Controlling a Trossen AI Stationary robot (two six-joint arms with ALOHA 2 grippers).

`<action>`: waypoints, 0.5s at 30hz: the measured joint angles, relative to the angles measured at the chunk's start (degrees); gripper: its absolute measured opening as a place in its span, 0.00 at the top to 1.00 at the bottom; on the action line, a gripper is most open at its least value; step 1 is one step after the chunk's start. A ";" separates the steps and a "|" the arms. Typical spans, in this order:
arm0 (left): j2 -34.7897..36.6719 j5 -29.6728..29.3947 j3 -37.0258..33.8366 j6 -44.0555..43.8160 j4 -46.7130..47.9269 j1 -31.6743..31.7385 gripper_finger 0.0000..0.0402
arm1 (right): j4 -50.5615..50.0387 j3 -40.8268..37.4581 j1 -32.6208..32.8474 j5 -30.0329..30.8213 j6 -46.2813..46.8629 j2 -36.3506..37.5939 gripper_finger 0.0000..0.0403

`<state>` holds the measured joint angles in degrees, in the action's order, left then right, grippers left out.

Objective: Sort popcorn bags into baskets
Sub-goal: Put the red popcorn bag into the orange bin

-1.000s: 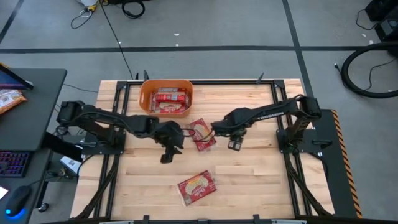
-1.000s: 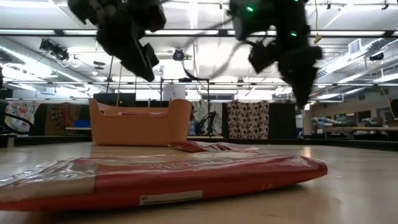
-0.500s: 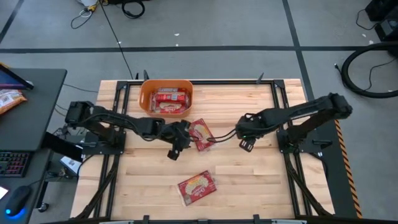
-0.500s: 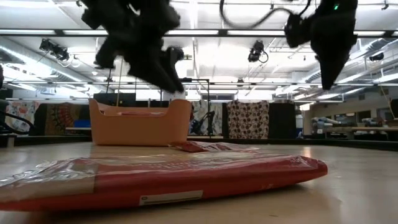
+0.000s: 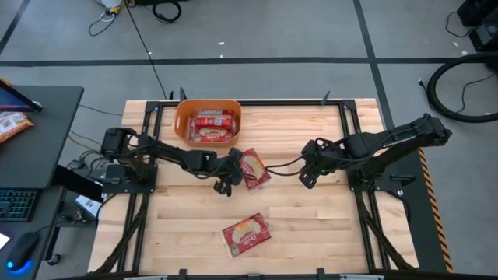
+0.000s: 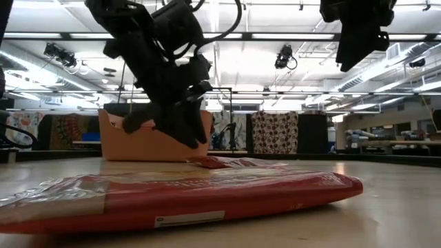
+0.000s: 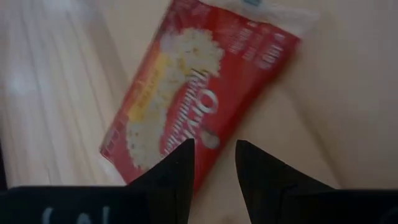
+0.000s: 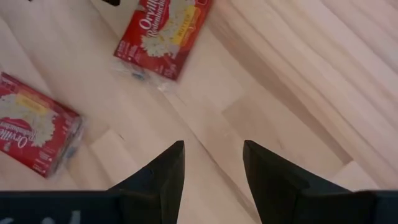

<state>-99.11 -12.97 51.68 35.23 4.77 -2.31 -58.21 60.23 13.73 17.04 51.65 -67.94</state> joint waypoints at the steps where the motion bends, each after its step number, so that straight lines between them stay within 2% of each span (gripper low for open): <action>1: -0.35 -0.02 0.07 0.01 -0.90 0.32 0.69 | 0.16 0.00 0.17 0.02 0.34 -0.02 0.58; 7: -1.86 0.08 0.02 0.25 -0.98 2.51 0.69 | 1.70 0.00 1.00 0.02 1.19 -0.63 0.58; 15: -2.27 3.19 0.00 7.31 -0.27 4.17 0.69 | 3.43 0.00 1.21 0.20 1.19 -0.74 0.58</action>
<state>-101.38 -9.77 51.68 42.54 4.50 1.86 -54.78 60.23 14.94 17.24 52.84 -68.69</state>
